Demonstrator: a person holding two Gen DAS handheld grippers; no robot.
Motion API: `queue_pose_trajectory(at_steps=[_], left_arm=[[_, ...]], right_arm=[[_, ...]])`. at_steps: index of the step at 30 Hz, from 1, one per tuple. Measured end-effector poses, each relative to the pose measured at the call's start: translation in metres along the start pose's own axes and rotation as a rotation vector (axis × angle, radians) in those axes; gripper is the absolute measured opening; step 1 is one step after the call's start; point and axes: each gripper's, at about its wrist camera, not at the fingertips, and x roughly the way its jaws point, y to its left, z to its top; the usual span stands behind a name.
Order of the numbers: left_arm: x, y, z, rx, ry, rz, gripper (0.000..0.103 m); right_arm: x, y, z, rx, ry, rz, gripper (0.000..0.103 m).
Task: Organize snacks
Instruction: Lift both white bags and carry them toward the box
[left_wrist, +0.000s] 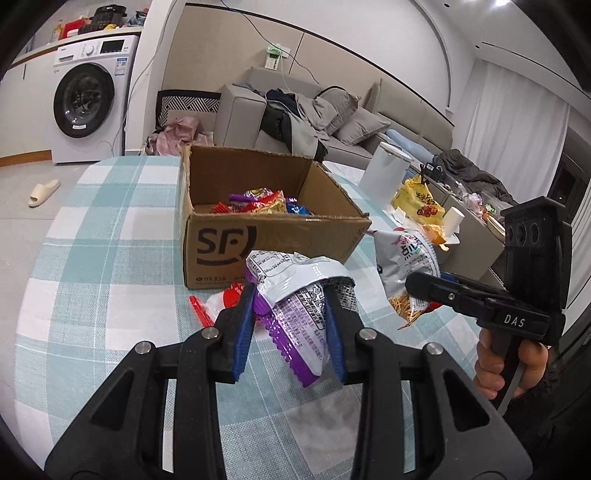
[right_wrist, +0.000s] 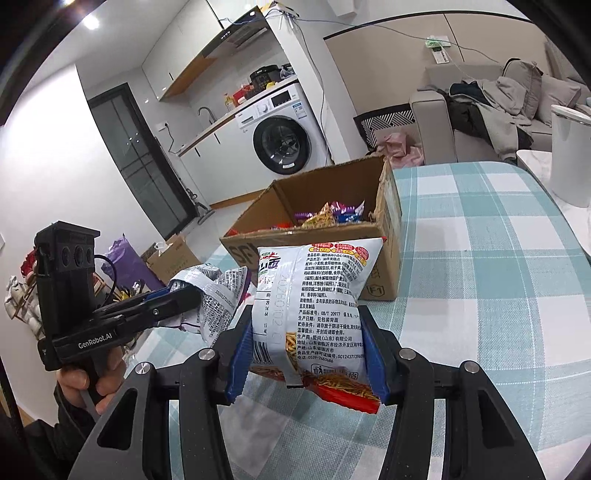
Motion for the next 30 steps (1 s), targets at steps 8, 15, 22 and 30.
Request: queue_pose_trajectory(at_steps=[8,15,22,30], left_arm=[[-0.004,-0.003,0.016,0.006,-0.041,0.039,0.032],[-0.003,-0.002,0.033,-0.004,-0.065,0.062,0.032],[0.001,0.003,0.053,-0.014,-0.087,0.086,0.032],[0.004,0.004,0.07,-0.011,-0.11,0.102,0.032]], right_arm=[[-0.002,0.002,0.013,0.01,-0.032,-0.007,0.053],[-0.001,-0.002,0.027,0.04,-0.066,-0.03,0.053],[0.003,-0.007,0.038,0.05,-0.079,-0.042,0.053],[0.005,-0.009,0.058,0.059,-0.121,-0.064,0.053]])
